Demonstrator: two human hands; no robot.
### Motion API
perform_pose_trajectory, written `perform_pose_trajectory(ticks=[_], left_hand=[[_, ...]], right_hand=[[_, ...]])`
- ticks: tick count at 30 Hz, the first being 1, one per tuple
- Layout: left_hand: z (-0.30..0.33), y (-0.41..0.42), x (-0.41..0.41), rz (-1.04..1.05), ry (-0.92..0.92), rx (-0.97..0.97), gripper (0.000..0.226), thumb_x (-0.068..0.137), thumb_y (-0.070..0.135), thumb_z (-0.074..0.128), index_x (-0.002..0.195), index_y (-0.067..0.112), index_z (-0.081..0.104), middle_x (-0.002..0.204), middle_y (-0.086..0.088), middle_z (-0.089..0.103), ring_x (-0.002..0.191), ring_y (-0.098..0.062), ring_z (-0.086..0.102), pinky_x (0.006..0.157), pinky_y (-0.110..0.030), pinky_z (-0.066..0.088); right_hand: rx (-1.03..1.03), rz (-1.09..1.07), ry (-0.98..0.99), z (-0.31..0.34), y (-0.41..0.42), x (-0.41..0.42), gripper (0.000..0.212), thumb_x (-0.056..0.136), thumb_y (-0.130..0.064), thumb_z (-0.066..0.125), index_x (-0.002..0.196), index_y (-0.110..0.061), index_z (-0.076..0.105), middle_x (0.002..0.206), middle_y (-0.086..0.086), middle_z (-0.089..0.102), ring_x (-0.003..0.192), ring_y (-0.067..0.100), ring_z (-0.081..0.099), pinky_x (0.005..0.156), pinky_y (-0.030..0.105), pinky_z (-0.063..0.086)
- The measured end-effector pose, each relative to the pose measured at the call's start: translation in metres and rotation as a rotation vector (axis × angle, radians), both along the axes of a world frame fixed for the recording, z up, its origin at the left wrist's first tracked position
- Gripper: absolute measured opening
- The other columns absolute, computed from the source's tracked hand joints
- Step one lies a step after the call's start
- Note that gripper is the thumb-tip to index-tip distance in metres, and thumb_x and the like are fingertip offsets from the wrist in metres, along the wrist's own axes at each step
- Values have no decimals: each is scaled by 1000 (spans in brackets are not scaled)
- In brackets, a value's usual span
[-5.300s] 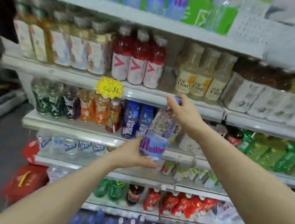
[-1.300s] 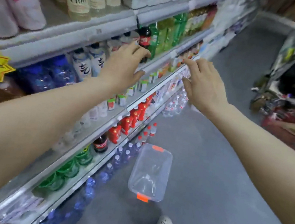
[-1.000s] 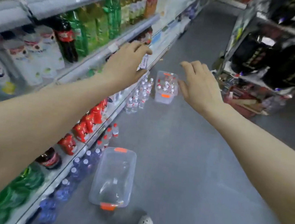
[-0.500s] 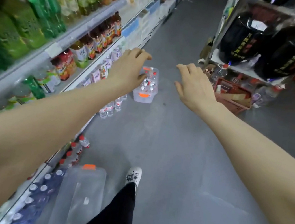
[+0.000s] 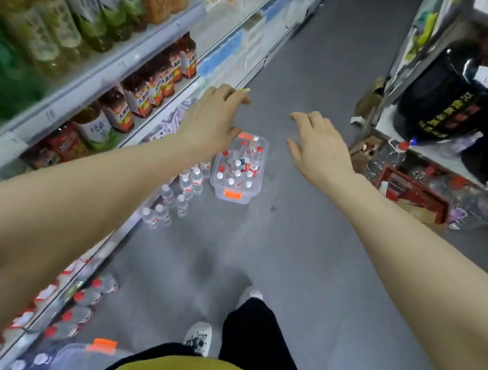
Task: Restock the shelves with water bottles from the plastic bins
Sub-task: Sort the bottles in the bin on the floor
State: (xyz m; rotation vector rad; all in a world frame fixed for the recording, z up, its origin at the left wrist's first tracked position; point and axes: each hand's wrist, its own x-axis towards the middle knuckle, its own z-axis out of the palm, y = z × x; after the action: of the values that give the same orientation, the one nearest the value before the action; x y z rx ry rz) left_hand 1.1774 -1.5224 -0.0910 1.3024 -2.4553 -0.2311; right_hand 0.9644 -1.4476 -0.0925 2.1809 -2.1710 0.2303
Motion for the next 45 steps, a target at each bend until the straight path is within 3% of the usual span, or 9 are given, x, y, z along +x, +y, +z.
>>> perform_pose_trajectory(ticks=[8,11,19,28,32,35,39,42,45], left_hand=[[-84,-171,-72,159,-16,120,47,87,24,63,131,17,51,129,-10,50,115,-33,47,86,-48,48],[-130,-218,-90,230,-45,216,46,87,28,59,131,14,52,126,-13,51,114,-36,48,89,-46,45],[-273,-280,-115,422,-68,542,48,82,20,67,127,12,53,126,-12,52,113,-36,50,90,-47,45],[-519,-304,-134,433,-92,767,52,85,19,68,132,15,47,134,-6,45,124,-29,42,95,-41,44],[-631,-305,-139,336,-194,728,66,87,33,64,144,11,38,149,-14,33,140,-32,27,114,-43,25],[-694,-299,-138,256,-299,708,72,89,50,53,148,12,34,155,-19,24,145,-37,17,118,-51,15],[-737,-285,-137,222,-323,645,64,89,58,41,136,16,52,150,-18,36,143,-40,21,112,-60,23],[-751,-282,-135,202,-292,573,55,90,56,47,129,17,56,145,-15,43,140,-41,22,109,-60,26],[-751,-284,-134,159,-315,590,53,92,57,42,126,18,56,143,-11,45,139,-41,26,109,-59,25]], right_hand=[[165,128,-113,-74,-213,-77,47,98,-28,50,141,-14,42,134,12,47,120,35,45,97,45,41],[307,192,-141,-113,-278,-98,45,99,-27,49,142,-15,40,136,10,45,122,34,44,91,44,42],[518,307,-203,-254,-400,-122,42,96,-23,52,137,-12,48,128,15,51,111,39,51,85,45,43],[770,194,-154,-508,-444,-120,48,99,-27,50,144,-15,35,138,11,44,113,35,53,79,37,42],[822,129,-235,-621,-448,-107,53,97,-23,55,145,-16,34,143,12,42,118,35,52,89,43,46],[806,117,-315,-686,-450,-95,57,95,-24,59,145,-13,35,145,14,41,121,37,51,91,44,44],[723,90,-461,-737,-446,-82,45,95,-23,59,135,-9,43,137,13,50,115,35,54,82,36,39],[619,38,-561,-747,-442,-80,36,95,-23,60,125,-9,48,125,9,58,108,30,56,73,27,29],[604,57,-562,-746,-442,-83,33,96,-23,60,122,-7,48,122,10,58,105,31,56,73,30,31]])
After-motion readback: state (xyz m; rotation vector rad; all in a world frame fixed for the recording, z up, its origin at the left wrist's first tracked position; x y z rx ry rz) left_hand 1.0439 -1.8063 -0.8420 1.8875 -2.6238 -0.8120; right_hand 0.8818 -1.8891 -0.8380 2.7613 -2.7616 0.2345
